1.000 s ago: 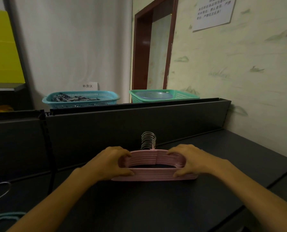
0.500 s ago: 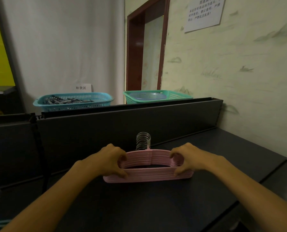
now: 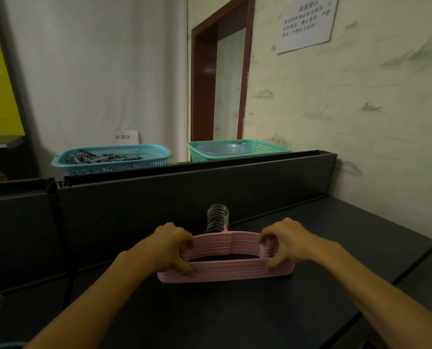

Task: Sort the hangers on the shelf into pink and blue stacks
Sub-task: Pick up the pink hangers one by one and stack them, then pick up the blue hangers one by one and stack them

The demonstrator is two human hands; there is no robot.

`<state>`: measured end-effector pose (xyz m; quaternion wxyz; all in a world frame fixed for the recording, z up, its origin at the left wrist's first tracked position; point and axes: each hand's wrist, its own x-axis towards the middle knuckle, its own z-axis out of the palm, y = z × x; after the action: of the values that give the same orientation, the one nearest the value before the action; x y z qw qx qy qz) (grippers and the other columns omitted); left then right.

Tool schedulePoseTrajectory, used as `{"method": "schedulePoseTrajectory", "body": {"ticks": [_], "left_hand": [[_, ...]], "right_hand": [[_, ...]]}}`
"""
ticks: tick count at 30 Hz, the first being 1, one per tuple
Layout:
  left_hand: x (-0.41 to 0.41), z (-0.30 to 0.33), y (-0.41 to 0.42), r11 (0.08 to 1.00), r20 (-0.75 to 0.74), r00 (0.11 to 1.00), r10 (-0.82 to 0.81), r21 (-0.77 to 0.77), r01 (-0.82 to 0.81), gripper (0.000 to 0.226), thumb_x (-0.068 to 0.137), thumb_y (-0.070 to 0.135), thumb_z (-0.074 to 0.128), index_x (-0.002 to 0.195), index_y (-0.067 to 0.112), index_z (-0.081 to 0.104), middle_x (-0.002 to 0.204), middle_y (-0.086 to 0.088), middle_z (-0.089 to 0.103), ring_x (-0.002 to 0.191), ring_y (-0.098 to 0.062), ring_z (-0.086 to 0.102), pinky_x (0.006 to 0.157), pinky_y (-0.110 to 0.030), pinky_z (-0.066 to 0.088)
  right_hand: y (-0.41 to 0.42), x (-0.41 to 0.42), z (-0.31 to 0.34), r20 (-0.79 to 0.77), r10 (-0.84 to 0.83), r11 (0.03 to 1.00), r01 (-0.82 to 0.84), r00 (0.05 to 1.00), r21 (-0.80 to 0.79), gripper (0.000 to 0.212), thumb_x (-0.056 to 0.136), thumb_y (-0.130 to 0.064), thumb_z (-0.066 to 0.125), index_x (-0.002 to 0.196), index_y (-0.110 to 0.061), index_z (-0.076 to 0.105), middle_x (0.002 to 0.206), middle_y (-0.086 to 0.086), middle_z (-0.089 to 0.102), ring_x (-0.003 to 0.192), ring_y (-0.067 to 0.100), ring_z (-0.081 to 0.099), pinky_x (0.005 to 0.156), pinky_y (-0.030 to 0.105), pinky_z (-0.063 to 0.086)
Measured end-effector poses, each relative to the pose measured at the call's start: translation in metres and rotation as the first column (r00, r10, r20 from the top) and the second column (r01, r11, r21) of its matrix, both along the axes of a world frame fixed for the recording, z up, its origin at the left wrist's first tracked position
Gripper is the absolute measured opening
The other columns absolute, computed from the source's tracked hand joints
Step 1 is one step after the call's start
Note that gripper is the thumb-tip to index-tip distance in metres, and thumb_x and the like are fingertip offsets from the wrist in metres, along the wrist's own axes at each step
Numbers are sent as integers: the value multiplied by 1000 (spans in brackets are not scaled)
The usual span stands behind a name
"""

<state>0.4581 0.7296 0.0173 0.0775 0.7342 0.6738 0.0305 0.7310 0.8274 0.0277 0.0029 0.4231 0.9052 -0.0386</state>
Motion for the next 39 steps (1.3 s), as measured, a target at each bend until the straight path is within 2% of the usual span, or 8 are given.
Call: {"method": "schedulePoseTrajectory", "body": {"ticks": [8,13,17,21,24,31,36,39], "left_hand": [[3,1,-11,999,100,994,41,26,-44,59,75,36,76,126,27,50,128,6,49,111,-9,50,96,-30,47],[16,4,-31,986,59,993,99,130,-106,67,77,40,73,135,34,42,146,10,30,132,-13,34,105,-28,34],[26,-3,-63,932,44,970,240,271,-243,68,80,54,64,139,39,35,152,7,25,138,-13,27,110,-32,28],[31,-19,-122,839,102,917,385,376,-394,63,83,64,50,139,42,34,150,8,32,135,-11,34,107,-30,31],[26,-28,-176,781,68,861,504,390,-488,74,75,76,28,138,40,38,148,10,36,133,-11,38,106,-29,32],[-10,-24,-314,619,55,709,703,444,-648,58,83,64,51,133,34,50,138,9,49,125,-16,49,98,-32,42],[-50,-23,-399,593,57,665,744,400,-698,65,83,74,35,138,40,40,139,18,42,122,-4,45,99,-24,39],[-75,-21,-453,591,77,667,741,395,-703,49,91,56,46,137,40,40,140,18,42,122,-3,45,98,-23,38]], "right_hand": [[-6,5,-4,-62,74,997,-73,995,11,70,72,-46,79,132,-30,47,128,-5,51,112,13,50,93,29,44],[-11,6,3,-54,204,975,-197,978,105,88,75,-62,68,146,-35,25,141,-6,36,123,14,43,103,35,38],[-18,-6,16,-119,317,927,-281,941,251,79,84,-64,54,149,-32,22,147,-2,34,128,16,41,106,35,34],[-41,-41,13,-258,470,866,-385,844,319,69,88,-59,53,146,-30,32,143,-2,39,127,16,42,104,33,36],[-74,-77,4,-286,578,810,-494,764,315,66,89,-56,54,146,-31,32,141,-4,39,126,14,42,105,32,36],[-169,-157,-4,-272,728,685,-657,629,316,64,91,-56,49,146,-29,32,140,-3,42,123,14,44,102,31,39],[-231,-204,6,-261,760,649,-679,595,342,64,90,-58,49,146,-31,32,137,-4,44,121,14,45,100,29,38],[-278,-235,11,-262,770,638,-697,582,327,63,91,-57,49,146,-30,32,137,-4,45,121,14,45,100,29,37]]}}
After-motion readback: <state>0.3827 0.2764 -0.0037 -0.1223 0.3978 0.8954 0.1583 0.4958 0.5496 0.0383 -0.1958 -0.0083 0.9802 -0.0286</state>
